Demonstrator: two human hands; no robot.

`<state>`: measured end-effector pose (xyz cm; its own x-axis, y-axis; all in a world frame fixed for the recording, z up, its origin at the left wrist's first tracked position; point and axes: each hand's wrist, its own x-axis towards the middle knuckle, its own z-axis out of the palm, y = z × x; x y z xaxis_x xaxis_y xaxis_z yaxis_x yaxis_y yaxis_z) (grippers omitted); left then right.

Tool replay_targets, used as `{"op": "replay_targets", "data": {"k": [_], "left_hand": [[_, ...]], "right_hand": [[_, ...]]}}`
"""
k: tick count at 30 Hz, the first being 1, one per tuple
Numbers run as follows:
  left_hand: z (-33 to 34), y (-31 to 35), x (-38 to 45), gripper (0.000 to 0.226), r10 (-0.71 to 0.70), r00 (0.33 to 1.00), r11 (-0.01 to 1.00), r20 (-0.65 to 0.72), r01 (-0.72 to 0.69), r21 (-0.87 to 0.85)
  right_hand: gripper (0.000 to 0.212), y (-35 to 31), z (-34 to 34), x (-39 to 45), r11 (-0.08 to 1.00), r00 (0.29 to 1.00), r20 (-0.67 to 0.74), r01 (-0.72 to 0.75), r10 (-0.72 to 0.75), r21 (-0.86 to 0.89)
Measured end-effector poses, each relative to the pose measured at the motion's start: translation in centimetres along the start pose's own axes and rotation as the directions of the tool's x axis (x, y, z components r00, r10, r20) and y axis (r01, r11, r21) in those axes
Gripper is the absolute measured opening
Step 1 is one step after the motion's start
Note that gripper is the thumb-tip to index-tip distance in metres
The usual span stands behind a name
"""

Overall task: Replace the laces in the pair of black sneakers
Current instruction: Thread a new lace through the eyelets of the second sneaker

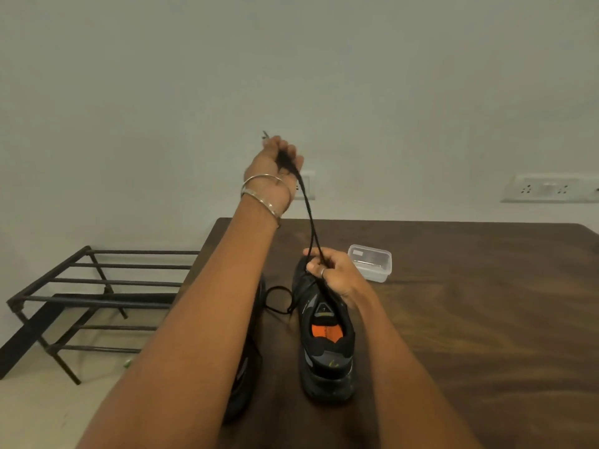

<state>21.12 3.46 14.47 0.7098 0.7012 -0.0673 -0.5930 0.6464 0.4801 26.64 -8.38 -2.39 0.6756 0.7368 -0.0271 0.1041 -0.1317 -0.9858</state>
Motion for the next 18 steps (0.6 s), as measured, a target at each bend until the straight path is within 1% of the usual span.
{"op": "replay_targets", "data": {"k": [2,4,5,9,13,15,18], "left_hand": [[-2.1,0.5,0.9,0.024,0.036,0.998,0.992,-0.057,-0.043,-0.118],[-4.0,0.7,1.5,0.023,0.069,0.993,0.981,-0.101,-0.086,-0.174],[-4.7,0.9,1.9,0.024,0.089,0.988,0.976,-0.122,-0.111,-0.186],[-5.9,1.6,2.9,0.028,0.119,0.975,0.966,-0.186,-0.157,-0.207],[-4.2,1.3,2.9,0.027,0.126,0.981,0.967,-0.147,-0.155,-0.202],[-3.4,1.2,2.9,0.027,0.137,0.980,0.974,-0.141,-0.160,-0.163],[-3.1,1.2,3.0,0.028,0.161,0.975,0.977,-0.152,-0.179,-0.112]], "right_hand": [[0.016,0.3,0.0,0.3,0.998,1.000,0.021,0.011,-0.010,-0.057],[0.006,0.5,-0.1,0.5,0.996,0.999,0.038,0.007,-0.004,-0.084],[0.009,0.3,-0.3,0.4,0.996,0.998,0.066,0.007,-0.001,-0.089],[0.016,0.1,-0.5,0.5,1.000,0.988,0.155,0.001,-0.001,0.001],[0.027,-0.4,-0.1,0.8,0.997,0.967,0.253,0.048,-0.032,-0.056],[0.029,-0.6,-0.3,0.8,0.995,0.967,0.249,0.075,-0.056,-0.068],[0.023,-0.2,-0.8,0.7,0.988,0.981,0.187,0.081,-0.055,-0.133]]}}
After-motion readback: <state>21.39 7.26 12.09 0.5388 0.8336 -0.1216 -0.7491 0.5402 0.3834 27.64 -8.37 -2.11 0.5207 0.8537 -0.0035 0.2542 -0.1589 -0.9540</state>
